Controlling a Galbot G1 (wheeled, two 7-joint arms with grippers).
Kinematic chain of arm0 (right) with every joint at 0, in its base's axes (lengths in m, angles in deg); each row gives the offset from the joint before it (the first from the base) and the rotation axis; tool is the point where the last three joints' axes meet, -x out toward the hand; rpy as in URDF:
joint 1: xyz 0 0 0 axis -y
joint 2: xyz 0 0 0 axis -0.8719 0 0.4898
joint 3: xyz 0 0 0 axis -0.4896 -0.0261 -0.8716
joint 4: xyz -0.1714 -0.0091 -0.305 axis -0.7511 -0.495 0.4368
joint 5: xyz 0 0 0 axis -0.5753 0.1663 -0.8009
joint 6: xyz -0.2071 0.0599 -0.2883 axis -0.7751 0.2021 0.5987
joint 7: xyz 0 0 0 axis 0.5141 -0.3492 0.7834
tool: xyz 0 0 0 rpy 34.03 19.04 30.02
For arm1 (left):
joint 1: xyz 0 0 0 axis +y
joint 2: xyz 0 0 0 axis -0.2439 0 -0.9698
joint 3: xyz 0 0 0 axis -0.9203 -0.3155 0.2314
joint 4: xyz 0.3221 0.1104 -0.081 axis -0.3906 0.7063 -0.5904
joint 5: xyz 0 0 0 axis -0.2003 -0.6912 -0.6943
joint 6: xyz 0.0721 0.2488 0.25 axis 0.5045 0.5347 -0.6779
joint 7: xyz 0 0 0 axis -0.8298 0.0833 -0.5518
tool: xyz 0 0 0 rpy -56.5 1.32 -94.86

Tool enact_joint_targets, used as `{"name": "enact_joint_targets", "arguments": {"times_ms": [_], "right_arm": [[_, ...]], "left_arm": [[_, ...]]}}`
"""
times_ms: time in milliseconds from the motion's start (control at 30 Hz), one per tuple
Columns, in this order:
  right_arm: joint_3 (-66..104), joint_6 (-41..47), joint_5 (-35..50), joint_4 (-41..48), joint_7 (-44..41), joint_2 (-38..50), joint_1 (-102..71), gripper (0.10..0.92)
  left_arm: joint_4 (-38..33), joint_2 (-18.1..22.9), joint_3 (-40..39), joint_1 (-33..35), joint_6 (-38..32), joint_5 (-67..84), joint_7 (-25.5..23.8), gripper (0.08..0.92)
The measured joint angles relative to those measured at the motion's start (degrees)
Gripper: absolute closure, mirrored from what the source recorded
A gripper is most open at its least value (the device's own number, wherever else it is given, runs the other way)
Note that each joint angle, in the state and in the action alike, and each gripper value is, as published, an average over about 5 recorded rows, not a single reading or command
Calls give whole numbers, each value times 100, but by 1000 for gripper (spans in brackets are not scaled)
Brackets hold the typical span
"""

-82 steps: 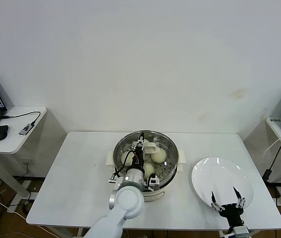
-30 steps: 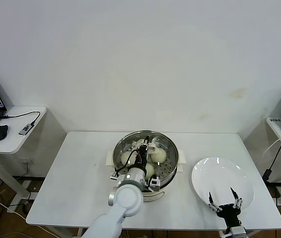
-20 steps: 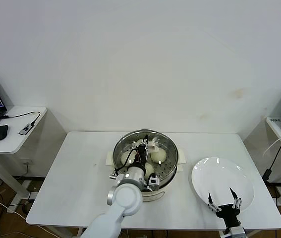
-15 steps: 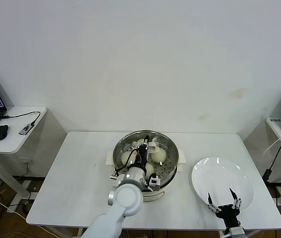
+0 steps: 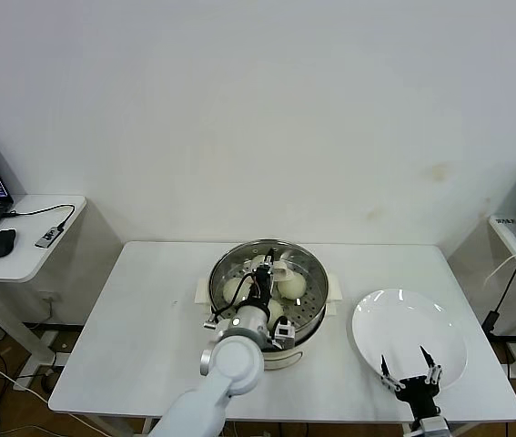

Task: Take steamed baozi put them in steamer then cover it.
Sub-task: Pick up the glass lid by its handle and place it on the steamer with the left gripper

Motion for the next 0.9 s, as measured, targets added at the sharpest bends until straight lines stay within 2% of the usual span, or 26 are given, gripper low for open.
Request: {"name": "enact_joint_targets", "arguments": {"times_ms": [200, 300, 900], "right_arm": [[-2, 0, -15, 0, -3, -3, -2, 203], [-8, -1, -24, 0, -3, -7, -2, 203], [-28, -14, -59, 11, -3, -9, -11, 203]], "left_arm": [[-17, 18, 16, 47, 14, 11, 34, 849], [-48, 17, 15, 81, 35, 31, 58, 813], [-607, -210, 226, 547, 71, 181, 267, 300]]}}
